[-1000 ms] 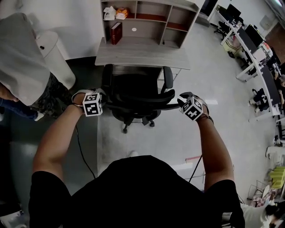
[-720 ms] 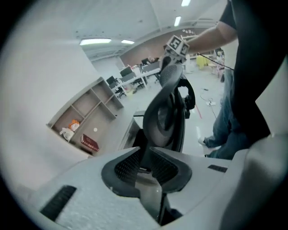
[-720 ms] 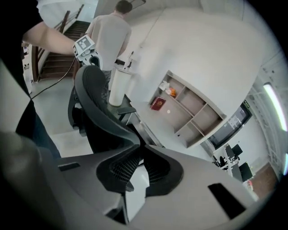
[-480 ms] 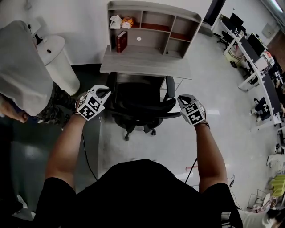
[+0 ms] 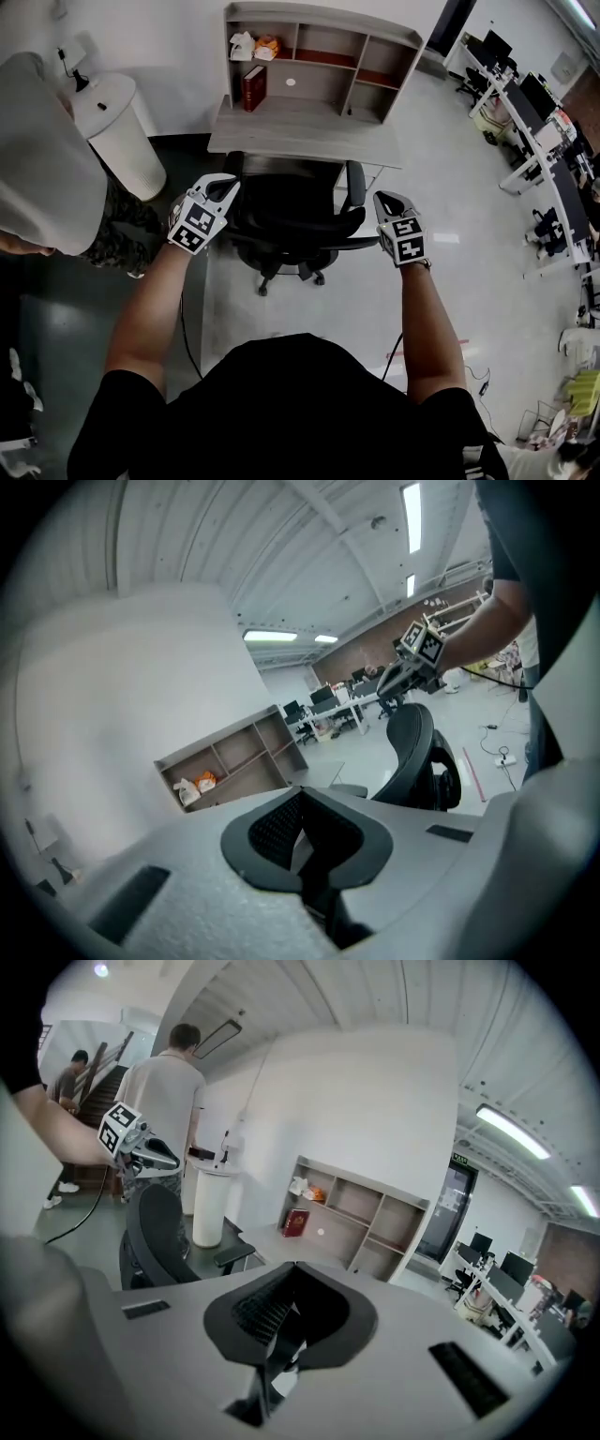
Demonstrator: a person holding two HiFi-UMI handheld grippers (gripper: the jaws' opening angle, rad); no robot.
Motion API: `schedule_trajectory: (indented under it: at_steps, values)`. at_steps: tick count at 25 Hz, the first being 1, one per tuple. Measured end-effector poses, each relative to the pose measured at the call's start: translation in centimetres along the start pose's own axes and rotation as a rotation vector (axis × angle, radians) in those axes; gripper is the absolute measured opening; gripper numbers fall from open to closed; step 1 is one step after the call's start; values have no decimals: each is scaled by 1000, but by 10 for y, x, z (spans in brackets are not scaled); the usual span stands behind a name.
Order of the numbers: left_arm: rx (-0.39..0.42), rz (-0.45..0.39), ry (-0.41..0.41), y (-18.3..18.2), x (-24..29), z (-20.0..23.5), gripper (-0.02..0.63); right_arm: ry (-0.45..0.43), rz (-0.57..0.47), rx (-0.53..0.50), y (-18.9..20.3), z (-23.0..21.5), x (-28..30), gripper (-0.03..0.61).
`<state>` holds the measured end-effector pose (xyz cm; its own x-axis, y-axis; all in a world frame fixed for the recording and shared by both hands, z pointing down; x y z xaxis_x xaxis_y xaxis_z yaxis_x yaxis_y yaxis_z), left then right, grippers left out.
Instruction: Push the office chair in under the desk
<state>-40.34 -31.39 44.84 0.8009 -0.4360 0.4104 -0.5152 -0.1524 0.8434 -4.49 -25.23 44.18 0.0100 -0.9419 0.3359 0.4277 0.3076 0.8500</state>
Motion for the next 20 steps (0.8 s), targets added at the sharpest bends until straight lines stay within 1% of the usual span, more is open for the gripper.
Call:
schedule_trajectory:
  at_steps: [2,6,10,14,16,20]
  values:
    - [-2,-67,-8,-11,-2,-3,15,15,-19,22,-2,1,-4,11]
    - [-67,-159,-27,-20,-2,-6,15,50,-74,111,-13,-1,-15,9]
    - [-137,-183,-31,-13,-1,-12,15,55,-97,146,-16,2,-21,8]
    - [-186,-208,-34,-10,-3,-12,15,53,-106,169,-17,3,-20,8]
    - [-194,-212,-40,-8,-3,-13,15,54,-111,180,-15,4,-18,8]
    - [-170,-204,-30,-11,-3,-16,15,77,-121,207,-17,-4,-21,8]
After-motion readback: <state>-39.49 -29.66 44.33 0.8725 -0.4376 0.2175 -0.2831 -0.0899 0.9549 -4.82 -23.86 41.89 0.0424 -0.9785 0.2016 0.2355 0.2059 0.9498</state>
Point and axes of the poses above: the fingertips, and each gripper's own axes: x forward along the fingers, z to its left, y out of its underside, the point moved 5 cm from there along -x, backward along the fingers, and after that the axes turned 14 degrees about y, right-handed, at the moved point
